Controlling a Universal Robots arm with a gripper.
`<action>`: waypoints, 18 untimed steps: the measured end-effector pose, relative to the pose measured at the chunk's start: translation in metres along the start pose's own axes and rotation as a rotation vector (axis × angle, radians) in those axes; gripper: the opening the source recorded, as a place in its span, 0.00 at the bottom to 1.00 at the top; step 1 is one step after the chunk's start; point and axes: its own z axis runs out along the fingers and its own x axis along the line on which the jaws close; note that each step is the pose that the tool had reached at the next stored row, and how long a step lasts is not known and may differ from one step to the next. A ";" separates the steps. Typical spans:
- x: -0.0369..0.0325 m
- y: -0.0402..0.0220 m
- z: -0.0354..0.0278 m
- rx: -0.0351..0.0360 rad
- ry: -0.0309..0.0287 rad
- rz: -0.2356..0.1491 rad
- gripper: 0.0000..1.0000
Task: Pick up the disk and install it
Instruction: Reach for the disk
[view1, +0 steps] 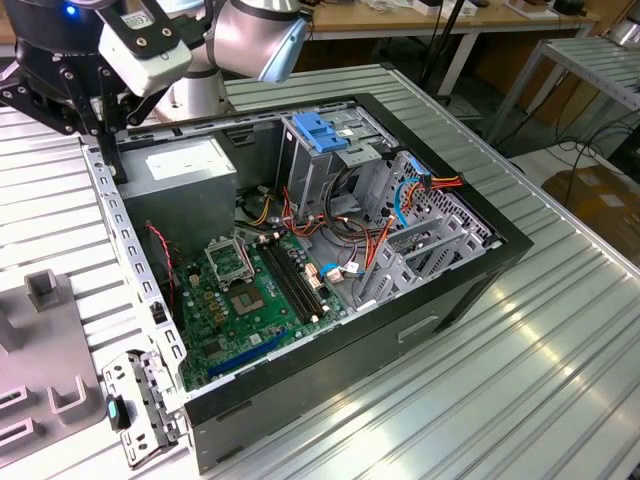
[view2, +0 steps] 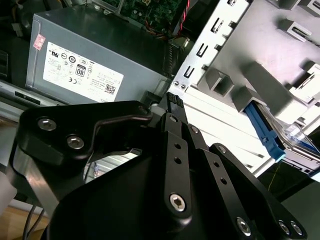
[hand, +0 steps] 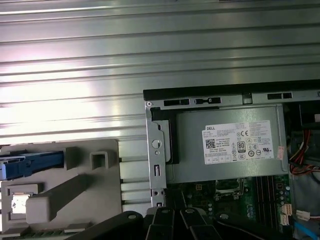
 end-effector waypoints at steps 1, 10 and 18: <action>0.0016 -0.0001 -0.0001 0.0000 0.0000 0.000 0.11; 0.0109 -0.0008 -0.0003 0.0000 0.0001 0.000 0.11; 0.0187 -0.0014 -0.0006 0.0000 0.0001 0.000 0.11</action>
